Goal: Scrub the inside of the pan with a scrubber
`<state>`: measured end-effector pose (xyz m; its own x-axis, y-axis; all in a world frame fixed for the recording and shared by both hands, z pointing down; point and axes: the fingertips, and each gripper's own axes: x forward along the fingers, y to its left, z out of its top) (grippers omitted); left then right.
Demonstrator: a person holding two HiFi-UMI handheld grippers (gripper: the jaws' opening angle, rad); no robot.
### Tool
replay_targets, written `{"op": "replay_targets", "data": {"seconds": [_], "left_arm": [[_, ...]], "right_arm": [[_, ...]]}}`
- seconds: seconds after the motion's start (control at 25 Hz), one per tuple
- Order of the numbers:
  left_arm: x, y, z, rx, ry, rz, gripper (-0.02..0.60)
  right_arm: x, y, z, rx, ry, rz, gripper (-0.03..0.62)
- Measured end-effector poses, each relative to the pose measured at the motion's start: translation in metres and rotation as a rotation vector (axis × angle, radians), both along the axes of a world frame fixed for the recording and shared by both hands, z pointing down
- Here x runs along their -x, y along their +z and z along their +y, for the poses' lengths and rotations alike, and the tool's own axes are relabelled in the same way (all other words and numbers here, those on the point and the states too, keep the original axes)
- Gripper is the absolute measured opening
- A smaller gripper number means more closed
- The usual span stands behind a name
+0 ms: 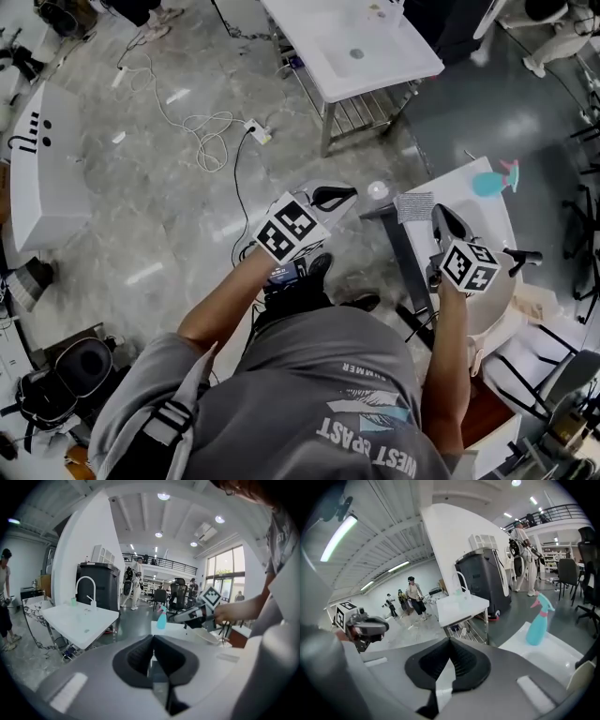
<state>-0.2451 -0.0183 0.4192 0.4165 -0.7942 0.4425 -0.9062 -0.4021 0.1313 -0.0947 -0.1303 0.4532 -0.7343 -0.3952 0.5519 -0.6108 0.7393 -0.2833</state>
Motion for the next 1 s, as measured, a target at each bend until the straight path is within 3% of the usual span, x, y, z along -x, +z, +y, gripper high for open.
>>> {"op": "replay_targets", "data": {"seconds": [0.4, 0.68, 1.0], "left_arm": [[-0.018, -0.034, -0.022, -0.057, 0.037, 0.032, 0.002], [-0.034, -0.044, -0.037, -0.065, 0.081, 0.043, 0.002], [-0.051, -0.045, -0.047, -0.061, 0.116, 0.050, 0.002]], "right_arm": [[-0.040, -0.113, 0.025, -0.208, 0.013, -0.076, -0.002], [-0.070, -0.150, 0.039, -0.246, 0.065, -0.120, -0.002], [-0.102, -0.151, 0.046, -0.247, 0.133, -0.108, -0.002]]}}
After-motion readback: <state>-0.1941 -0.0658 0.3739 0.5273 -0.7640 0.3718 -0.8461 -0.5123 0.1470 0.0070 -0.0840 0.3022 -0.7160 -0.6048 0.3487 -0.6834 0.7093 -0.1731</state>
